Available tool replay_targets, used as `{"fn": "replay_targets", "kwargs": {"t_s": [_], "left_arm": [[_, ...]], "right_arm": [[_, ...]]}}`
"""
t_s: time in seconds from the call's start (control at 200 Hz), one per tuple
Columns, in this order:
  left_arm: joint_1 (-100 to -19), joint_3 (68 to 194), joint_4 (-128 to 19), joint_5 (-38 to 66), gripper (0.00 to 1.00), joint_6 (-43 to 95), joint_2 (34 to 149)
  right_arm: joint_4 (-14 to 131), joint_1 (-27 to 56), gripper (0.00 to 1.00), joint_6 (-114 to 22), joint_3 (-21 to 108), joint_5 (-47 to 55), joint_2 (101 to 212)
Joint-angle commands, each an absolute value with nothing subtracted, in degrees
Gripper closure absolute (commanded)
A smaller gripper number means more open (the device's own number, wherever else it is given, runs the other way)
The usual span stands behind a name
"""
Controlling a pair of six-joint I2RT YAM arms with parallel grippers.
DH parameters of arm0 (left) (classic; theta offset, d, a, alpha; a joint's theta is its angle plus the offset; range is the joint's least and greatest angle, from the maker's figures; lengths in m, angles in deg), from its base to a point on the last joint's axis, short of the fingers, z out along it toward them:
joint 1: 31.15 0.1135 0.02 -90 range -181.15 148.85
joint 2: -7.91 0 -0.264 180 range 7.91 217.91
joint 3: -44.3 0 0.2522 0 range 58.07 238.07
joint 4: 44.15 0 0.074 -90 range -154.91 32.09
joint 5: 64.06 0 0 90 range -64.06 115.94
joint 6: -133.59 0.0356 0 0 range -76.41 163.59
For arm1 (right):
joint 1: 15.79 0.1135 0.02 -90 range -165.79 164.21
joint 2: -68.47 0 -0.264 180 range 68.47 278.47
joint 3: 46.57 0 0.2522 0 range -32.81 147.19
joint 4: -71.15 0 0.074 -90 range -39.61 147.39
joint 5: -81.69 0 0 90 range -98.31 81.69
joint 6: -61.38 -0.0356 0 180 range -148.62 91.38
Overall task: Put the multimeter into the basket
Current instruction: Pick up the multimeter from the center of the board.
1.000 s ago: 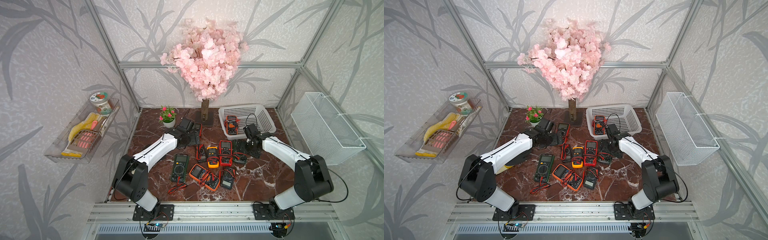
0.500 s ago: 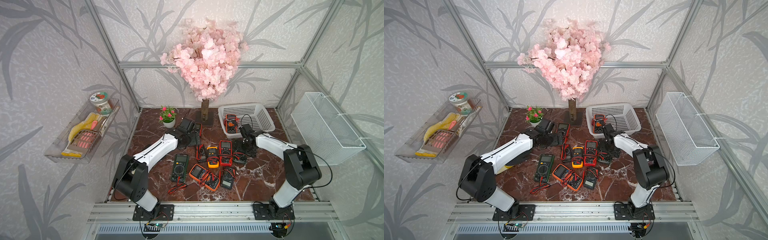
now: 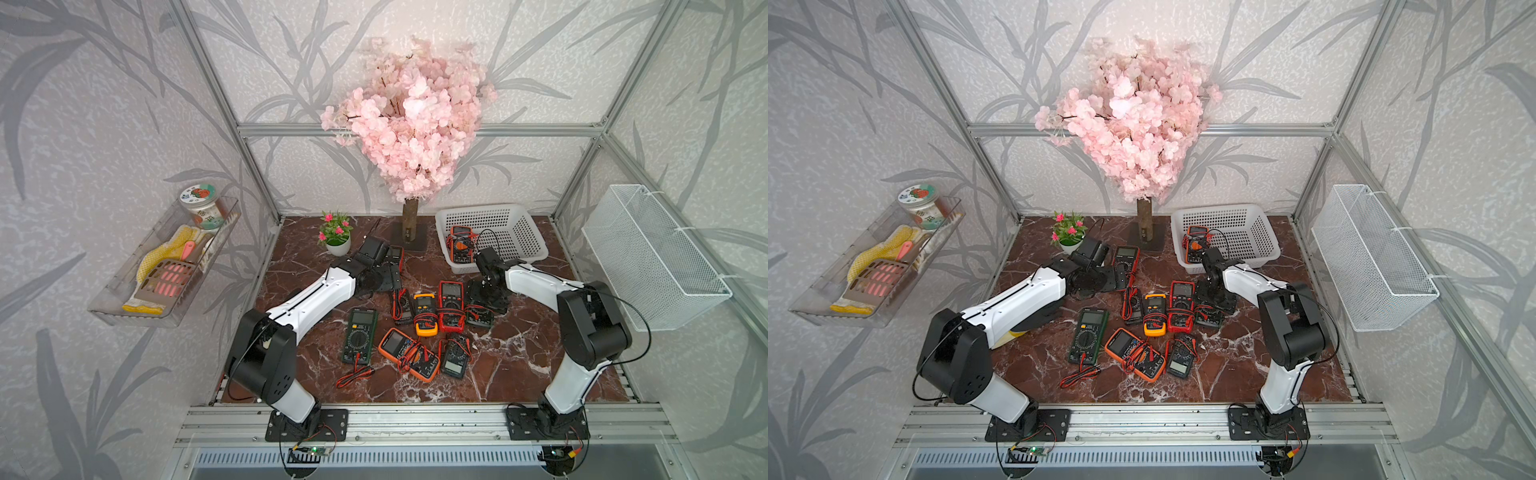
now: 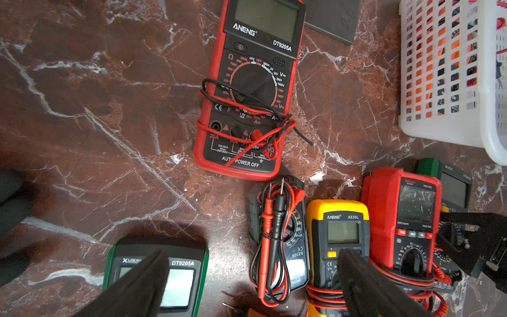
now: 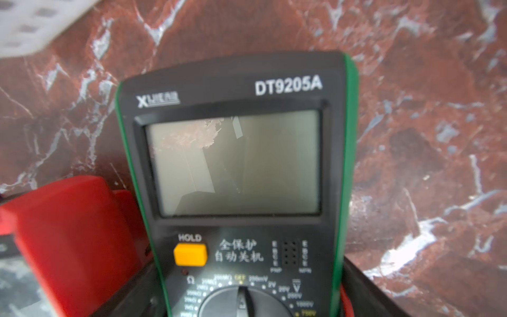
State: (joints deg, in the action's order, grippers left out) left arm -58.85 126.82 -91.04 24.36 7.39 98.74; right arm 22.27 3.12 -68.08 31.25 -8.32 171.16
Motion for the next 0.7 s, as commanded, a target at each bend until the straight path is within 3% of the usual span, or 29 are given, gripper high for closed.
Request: {"fn": "replay_targets", "kwargs": {"t_s": [0.0, 0.155, 0.695], "left_arm": [[-59.0, 128.1, -90.6, 24.6, 0.00, 6.8, 99.4], [-59.1, 128.6, -90.5, 24.7, 0.00, 6.8, 99.8], [-59.1, 131.8, -91.5, 25.1, 0.00, 7.5, 101.1]], "right_arm": [[19.3, 3.4, 0.24, -68.0, 29.0, -9.4, 171.4], [19.2, 3.3, 0.36, -67.9, 27.7, -9.2, 169.0], [12.0, 3.0, 0.39, -67.8, 25.7, -14.5, 156.1]]}}
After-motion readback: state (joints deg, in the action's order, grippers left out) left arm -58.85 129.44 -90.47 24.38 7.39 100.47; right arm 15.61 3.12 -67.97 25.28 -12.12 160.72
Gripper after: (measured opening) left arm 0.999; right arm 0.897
